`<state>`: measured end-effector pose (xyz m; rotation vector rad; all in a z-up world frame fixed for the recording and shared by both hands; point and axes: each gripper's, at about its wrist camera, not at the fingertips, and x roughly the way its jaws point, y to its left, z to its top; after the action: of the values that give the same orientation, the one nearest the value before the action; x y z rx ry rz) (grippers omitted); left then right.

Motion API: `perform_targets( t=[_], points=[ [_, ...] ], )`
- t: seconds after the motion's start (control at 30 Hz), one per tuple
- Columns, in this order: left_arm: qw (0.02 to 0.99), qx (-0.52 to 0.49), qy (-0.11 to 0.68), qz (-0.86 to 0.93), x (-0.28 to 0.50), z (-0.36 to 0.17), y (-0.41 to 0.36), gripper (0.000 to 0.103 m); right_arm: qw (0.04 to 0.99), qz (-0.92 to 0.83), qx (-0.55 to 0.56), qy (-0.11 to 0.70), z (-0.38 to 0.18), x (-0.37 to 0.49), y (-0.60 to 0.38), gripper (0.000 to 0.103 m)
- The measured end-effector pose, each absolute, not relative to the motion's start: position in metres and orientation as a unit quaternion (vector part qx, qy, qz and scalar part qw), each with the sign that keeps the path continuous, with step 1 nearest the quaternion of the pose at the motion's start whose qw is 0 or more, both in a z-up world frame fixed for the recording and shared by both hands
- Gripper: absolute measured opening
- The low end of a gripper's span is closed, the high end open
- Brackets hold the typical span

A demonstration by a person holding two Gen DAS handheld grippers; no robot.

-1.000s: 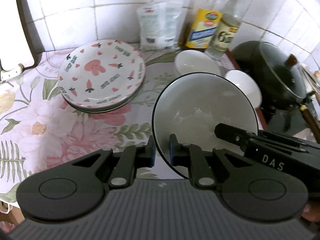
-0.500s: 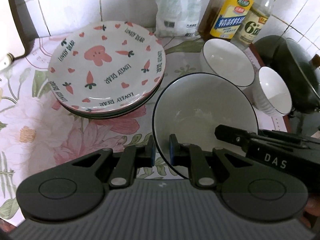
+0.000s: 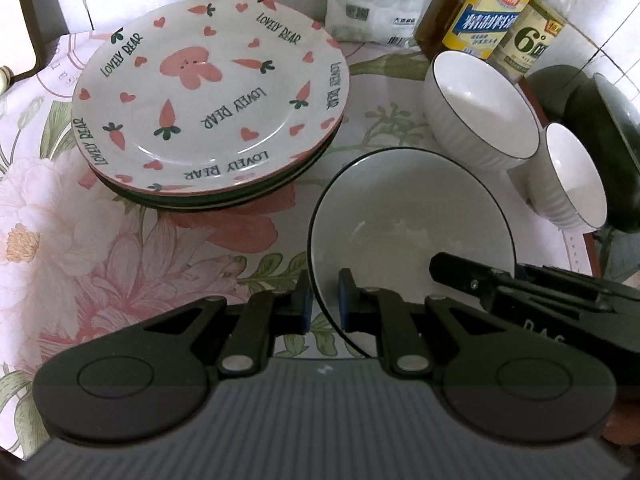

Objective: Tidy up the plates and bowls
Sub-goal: 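Carry the white bowl beside the plate stack and lower it, then open both grippers and pull back from the bowl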

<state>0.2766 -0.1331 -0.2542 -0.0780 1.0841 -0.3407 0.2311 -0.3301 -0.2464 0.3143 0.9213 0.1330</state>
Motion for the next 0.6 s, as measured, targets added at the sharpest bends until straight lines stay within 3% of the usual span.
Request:
perform_targets(
  t=[0.23,0.4,0.6],
  points=[
    [0.843,-0.046,0.51,-0.163,0.268,-0.243,-0.127,0.016,0.888,0.07,0.176,0.42,-0.24,0.217,-0.339,0.029],
    [0.855,-0.025,0.494,-0.154,0.249,-0.22,-0.118,0.032,0.906,0.087,0.152,0.385,-0.214,0.191,-0.346,0.05],
    [0.866,-0.029,0.469,-0.171,0.219,-0.183,-0.114,0.041,0.928,0.089,0.096,0.349,-0.181,0.155,-0.35,0.056]
  ],
)
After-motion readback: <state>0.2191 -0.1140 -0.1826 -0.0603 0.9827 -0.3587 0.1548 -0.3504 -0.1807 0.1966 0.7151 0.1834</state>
